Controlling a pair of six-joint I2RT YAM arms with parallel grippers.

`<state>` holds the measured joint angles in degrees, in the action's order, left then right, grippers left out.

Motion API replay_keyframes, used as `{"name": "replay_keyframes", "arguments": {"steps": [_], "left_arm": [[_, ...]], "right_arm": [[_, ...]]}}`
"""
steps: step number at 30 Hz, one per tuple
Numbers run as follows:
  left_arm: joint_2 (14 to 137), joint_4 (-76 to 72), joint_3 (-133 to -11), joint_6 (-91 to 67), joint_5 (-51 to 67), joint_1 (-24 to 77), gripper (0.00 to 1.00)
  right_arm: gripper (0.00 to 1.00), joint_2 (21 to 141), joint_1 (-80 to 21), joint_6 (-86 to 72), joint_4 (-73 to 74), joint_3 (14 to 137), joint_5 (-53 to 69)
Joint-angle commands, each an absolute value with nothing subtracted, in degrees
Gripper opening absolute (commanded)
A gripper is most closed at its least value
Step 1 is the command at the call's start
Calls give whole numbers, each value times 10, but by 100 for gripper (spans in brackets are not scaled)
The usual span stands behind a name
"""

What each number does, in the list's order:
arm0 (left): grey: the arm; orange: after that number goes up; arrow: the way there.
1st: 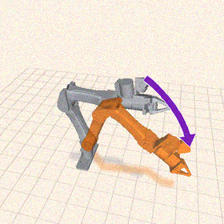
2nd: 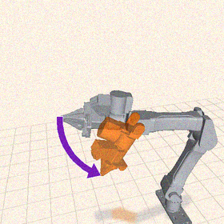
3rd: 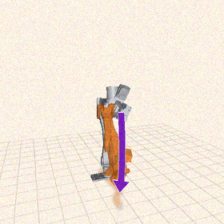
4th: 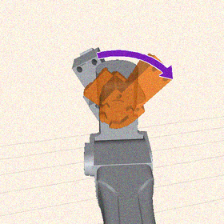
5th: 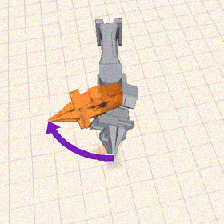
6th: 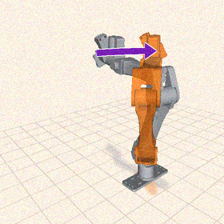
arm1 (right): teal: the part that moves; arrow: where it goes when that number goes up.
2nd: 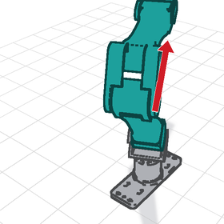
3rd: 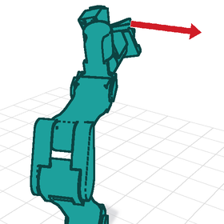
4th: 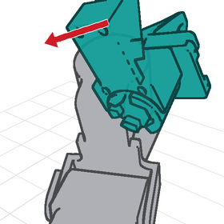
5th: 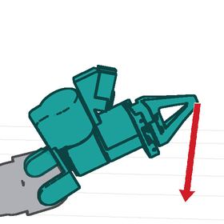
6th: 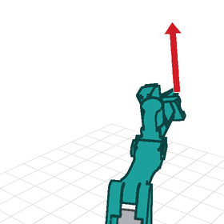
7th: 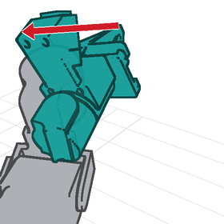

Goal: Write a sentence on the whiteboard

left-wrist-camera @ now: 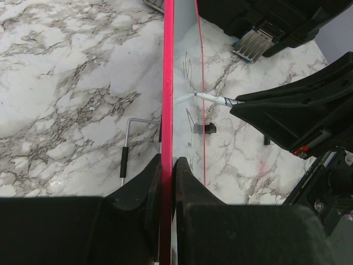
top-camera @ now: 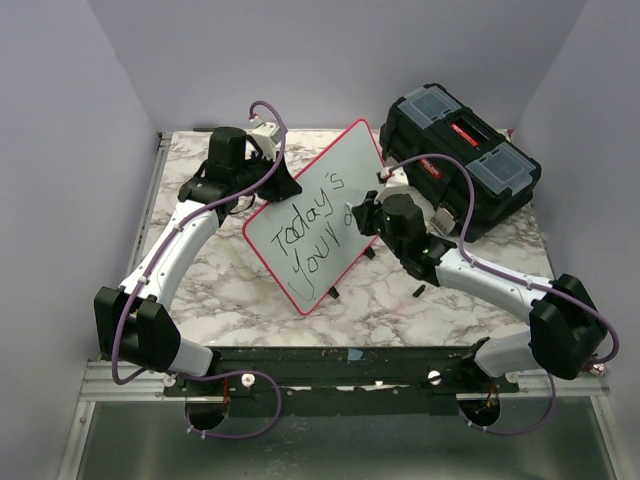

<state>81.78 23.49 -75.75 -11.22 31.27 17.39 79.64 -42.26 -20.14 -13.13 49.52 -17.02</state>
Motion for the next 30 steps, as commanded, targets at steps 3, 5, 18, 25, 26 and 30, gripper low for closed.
{"name": "replay_keyframes", "arguments": {"steps": [3, 5, 18, 25, 26, 30], "left_arm": [[827, 264, -758, -58, 300, 185, 0], [828, 264, -758, -58, 300, 185, 0], [825, 264, -757, -58, 301, 185, 0], [824, 263, -756, -59, 301, 185, 0], [824, 262, -756, -59, 302, 185, 0], [824, 262, -755, -60, 302, 185, 0]], "right_arm": [[1, 798, -426, -225, -132, 460, -134], [1, 793, -426, -228, -134, 451, -134], [1, 784, -426, -241, -138, 416, -137], [1, 782, -426, -237, -134, 412, -153], [1, 782, -426, -236, -132, 413, -158], [1, 781, -426, -228, -126, 422, -172]]}}
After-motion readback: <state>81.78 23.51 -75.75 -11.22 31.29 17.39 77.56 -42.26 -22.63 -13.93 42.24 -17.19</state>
